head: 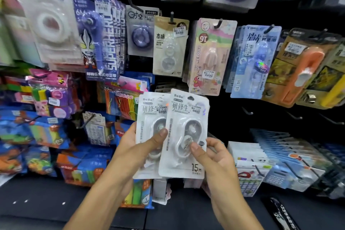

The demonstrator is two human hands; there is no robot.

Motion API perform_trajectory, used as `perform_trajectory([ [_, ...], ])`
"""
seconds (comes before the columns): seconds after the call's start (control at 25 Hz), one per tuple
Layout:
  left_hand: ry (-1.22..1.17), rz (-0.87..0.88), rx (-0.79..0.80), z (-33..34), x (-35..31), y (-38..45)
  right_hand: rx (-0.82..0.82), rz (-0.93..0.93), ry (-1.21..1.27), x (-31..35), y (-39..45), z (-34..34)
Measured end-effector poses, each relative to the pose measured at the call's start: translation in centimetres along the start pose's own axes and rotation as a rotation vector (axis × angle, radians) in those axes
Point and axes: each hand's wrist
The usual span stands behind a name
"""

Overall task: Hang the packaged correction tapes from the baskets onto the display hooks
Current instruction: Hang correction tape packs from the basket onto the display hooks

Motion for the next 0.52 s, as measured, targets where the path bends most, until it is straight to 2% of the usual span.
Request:
perform_trajectory([
  [0.24,-0.038,0.086,-0.135,-0.9,-0.5,0.0,-0.171,0.014,-0.135,-1.4,0.1,-2.3],
  [0.4,-0.05,0.154,-0.159,-0.5,-0.9,-0.2,-0.111,-0.087,-0.216,-1.6,0.0,-2.4],
  [0.52,-0.078,0.185,-0.183,-0.7,-1.1,0.1,-0.108,-0.139,-0.157,-1.6,-0.4,-2.8],
])
Point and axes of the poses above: each hand's wrist, its own y-axis towards the middle knuckle, its own z-axis out of the palm, x = y × z, and after that the axes turned 8 degrees about -x, right-handed
